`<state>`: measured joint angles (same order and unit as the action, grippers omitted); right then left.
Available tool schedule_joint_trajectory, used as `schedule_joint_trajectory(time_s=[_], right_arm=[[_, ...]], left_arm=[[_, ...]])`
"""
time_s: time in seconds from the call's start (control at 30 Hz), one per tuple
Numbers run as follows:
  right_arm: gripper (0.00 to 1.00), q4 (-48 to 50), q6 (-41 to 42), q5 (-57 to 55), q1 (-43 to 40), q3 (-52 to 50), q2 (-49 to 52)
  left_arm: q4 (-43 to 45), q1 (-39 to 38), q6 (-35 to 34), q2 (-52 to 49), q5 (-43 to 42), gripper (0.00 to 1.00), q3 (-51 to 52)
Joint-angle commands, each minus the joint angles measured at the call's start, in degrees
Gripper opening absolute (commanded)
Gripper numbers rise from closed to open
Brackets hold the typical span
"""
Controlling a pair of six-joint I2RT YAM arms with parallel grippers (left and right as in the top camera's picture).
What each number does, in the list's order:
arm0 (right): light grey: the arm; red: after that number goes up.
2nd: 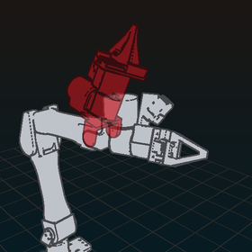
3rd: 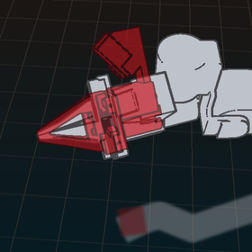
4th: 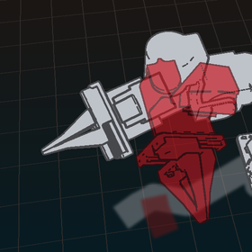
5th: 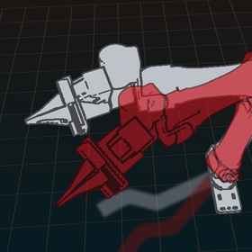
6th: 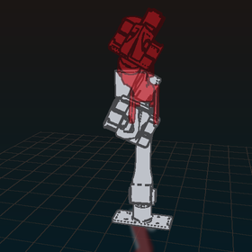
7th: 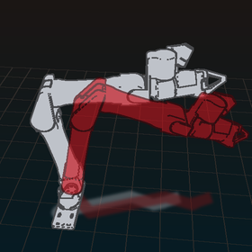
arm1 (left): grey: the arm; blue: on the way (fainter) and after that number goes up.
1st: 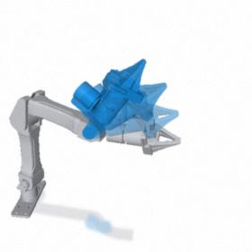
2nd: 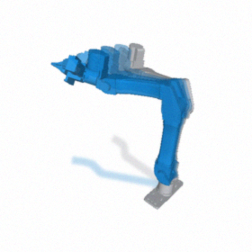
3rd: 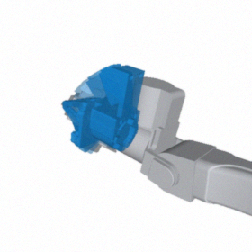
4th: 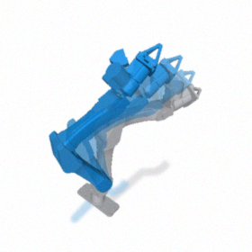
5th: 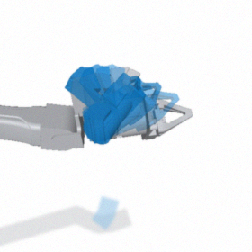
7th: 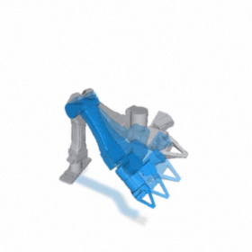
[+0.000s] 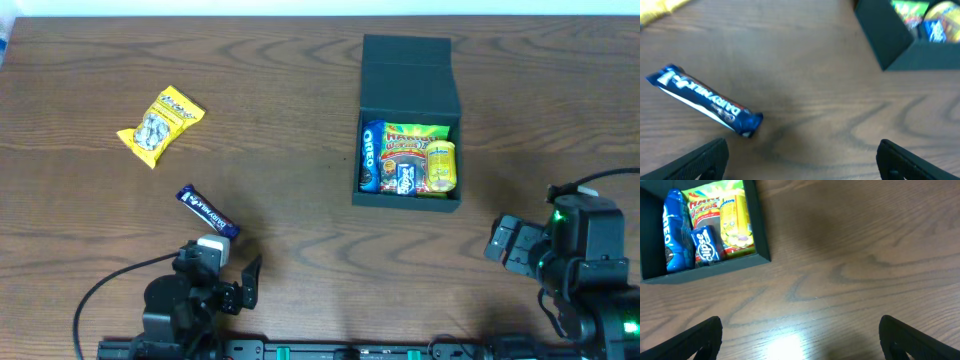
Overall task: Pack container
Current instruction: 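Move the left gripper forward over the yellow Hacks bag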
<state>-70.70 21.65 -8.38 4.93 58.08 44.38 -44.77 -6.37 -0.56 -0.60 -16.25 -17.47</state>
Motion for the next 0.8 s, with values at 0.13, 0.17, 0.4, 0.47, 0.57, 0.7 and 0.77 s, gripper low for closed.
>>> schedule_joint_trajectory(time_s=[0.13,0.17,0.4,0.47,0.57,0.7,0.77], right_arm=[[0.99,-0.02,-0.68,0.24,-0.46,-0.2,-0.13],[0.99,-0.02,-0.7,0.24,-0.46,-0.2,-0.13],[0.99,-0.07,-0.7,0.24,-0.46,-0.2,-0.13],[0.99,-0.11,-0.7,0.24,-0.46,-0.2,-0.13],[0.99,-0.48,-0.7,0.24,-0.46,-0.2,-0.13],[0.99,-0.81,-0.7,0.24,-0.46,-0.2,-0.13],[0.99,-0.94,-0.72,0.24,-0.46,-0.2,-0.13]], left_arm=[[-0.39,0.35,-3.72,-6.1,8.2,0.95,-12.57],[-0.46,0.35,-3.78,-8.04,9.14,0.95,-13.97],[-4.15,0.35,-4.42,-30.8,9.29,0.95,-27.26],[-6.45,0.35,-4.42,-36.85,8.76,0.95,-31.36],[-7.63,0.35,-4.74,-44.15,6.38,0.95,-36.39],[-8.17,0.35,-8.07,-49.46,-3.61,0.96,-38.91],[-9.18,0.35,-8.0,-50.75,-6.21,0.95,-38.88]])
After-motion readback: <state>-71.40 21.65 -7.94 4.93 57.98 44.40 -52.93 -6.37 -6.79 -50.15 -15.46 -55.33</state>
